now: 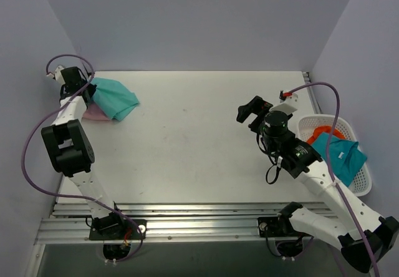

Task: Fold and stack the t-shirts
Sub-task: Neatly place the folded tshirt to the corner

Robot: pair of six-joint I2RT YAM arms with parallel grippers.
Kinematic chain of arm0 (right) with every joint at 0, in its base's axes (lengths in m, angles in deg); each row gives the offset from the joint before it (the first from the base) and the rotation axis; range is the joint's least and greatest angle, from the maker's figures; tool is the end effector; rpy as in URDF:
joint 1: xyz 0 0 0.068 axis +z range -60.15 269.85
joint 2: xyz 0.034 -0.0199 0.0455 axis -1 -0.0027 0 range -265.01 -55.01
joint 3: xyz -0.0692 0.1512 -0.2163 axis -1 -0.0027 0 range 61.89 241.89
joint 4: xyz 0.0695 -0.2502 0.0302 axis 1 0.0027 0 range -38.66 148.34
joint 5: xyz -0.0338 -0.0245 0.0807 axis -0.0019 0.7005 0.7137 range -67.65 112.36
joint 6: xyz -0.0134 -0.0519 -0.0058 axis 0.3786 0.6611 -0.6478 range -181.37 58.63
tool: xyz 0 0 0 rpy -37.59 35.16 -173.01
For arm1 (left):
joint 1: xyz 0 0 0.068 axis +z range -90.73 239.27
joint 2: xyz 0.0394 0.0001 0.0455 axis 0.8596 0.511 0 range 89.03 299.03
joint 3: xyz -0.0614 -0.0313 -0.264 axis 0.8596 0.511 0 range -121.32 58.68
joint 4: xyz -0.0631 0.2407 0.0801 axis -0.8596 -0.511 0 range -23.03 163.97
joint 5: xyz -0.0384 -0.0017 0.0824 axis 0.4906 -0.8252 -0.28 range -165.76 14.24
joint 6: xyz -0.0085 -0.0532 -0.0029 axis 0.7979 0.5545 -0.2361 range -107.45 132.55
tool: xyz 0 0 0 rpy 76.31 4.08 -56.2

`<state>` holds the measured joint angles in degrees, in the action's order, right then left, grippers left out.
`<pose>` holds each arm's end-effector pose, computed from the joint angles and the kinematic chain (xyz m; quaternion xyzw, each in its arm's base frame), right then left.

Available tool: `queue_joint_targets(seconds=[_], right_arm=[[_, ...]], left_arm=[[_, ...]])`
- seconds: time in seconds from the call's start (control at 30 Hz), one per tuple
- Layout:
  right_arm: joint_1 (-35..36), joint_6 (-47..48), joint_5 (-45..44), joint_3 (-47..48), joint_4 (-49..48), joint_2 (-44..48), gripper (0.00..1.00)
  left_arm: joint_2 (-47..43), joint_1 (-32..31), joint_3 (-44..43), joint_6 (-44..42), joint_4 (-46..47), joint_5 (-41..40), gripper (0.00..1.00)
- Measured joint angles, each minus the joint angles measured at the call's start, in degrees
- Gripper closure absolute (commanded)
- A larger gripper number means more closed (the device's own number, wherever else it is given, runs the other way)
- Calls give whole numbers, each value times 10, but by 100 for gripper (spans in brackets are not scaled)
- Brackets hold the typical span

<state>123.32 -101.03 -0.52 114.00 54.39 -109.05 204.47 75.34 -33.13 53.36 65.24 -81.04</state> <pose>0.1896 0.1089 0.3697 0.1728 0.7143 0.2771 0.6190 0.4549 0.1345 0.2501 -0.4363 0.7590 -0.0638 0.4790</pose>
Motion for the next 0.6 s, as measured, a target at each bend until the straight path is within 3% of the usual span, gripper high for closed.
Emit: queue_joint_targets(seconds=[0.23,0.33,0.37,0.47,0.6], right_arm=[[5,0,2,0,-6,-26,0],[9,0,4,0,-7,-33,0],[10,0,4,0,-7,-33,0],[12,0,4,0,-7,-33,0],[15,-2,4,0,-7,-33,0]], left_arm=[[-39,32,49,30,62,-28,97],[-35,44,51,43,53,-46,88],[-32,46,51,50,46,-52,62],[-10,54,49,73,23,-64,5],[24,70,48,102,-2,-60,6]])
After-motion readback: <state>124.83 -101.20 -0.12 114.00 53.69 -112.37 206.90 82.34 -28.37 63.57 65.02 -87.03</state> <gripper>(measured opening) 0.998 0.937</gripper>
